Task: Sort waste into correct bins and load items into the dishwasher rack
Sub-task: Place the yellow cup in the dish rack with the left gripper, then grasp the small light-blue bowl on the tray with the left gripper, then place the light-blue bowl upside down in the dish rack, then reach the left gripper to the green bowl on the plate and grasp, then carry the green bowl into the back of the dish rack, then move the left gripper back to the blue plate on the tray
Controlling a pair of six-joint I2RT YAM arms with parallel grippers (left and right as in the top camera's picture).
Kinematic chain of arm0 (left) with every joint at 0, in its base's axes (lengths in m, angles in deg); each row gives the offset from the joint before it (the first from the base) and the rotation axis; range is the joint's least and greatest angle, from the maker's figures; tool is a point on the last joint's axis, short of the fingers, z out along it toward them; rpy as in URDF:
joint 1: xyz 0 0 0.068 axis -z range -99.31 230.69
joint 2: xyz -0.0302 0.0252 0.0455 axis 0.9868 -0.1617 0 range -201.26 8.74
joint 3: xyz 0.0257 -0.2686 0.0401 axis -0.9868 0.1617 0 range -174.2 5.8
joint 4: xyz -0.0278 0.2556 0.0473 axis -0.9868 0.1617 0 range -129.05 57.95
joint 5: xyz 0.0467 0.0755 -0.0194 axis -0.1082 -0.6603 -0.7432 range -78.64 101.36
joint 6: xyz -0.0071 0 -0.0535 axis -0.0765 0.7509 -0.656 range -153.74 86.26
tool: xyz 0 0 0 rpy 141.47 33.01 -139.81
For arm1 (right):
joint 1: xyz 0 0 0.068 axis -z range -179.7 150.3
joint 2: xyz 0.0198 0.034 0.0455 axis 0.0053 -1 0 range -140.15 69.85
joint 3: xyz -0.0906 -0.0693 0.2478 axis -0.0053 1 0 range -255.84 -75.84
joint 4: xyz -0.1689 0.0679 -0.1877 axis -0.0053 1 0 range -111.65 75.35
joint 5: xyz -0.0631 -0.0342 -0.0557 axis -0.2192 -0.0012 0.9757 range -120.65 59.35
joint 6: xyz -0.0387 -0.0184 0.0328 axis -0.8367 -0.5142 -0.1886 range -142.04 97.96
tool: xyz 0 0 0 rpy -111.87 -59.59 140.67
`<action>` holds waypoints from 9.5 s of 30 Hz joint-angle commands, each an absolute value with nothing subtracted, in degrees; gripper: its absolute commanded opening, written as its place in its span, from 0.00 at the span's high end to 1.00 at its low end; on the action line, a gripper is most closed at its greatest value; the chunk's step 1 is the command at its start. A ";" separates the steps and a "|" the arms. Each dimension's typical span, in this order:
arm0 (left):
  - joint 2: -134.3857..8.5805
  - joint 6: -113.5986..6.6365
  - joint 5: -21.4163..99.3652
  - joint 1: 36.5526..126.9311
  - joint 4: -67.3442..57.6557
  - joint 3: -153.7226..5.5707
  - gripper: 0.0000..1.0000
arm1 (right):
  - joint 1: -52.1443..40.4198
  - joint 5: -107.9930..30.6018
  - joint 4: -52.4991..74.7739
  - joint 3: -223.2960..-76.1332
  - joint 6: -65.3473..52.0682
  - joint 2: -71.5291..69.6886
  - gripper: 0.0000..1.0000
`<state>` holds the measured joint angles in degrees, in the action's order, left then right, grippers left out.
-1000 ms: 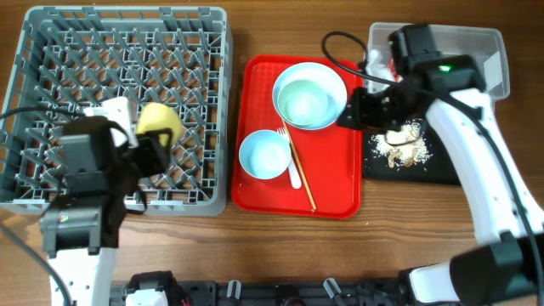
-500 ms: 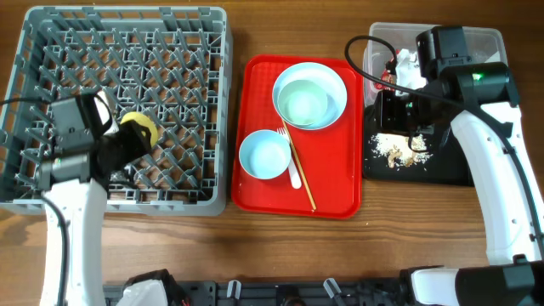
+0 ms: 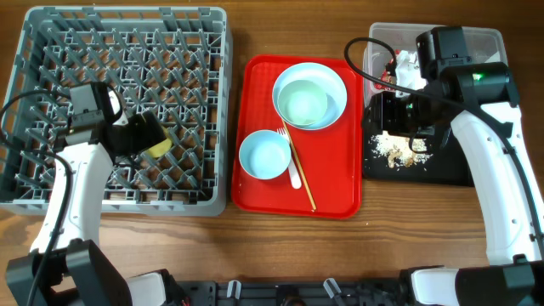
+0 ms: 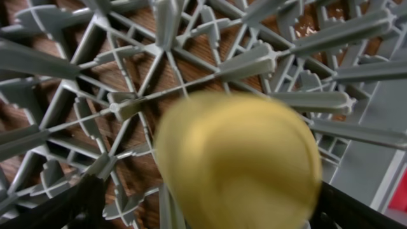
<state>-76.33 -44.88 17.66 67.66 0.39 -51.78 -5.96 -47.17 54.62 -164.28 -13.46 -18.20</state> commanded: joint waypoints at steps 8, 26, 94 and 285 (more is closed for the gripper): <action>-66.72 -46.24 25.01 74.98 4.11 -60.11 0.00 | -4.37 -41.90 54.03 -165.31 -9.81 -17.67 0.24; -83.79 -46.43 12.22 119.43 -5.05 -60.04 0.06 | 15.11 -50.57 55.41 -165.18 -10.09 -17.26 0.00; -98.21 -47.50 71.54 58.96 -24.24 -67.02 0.91 | 15.11 -49.77 57.29 -165.18 -10.03 -17.26 0.00; -93.91 -47.81 43.83 70.69 3.80 -91.28 0.00 | 15.11 -49.55 60.48 -165.18 -11.54 -17.26 0.00</action>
<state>-96.49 -51.98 57.20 64.38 0.50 -91.30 15.09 -49.68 60.61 -164.28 -10.81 -18.20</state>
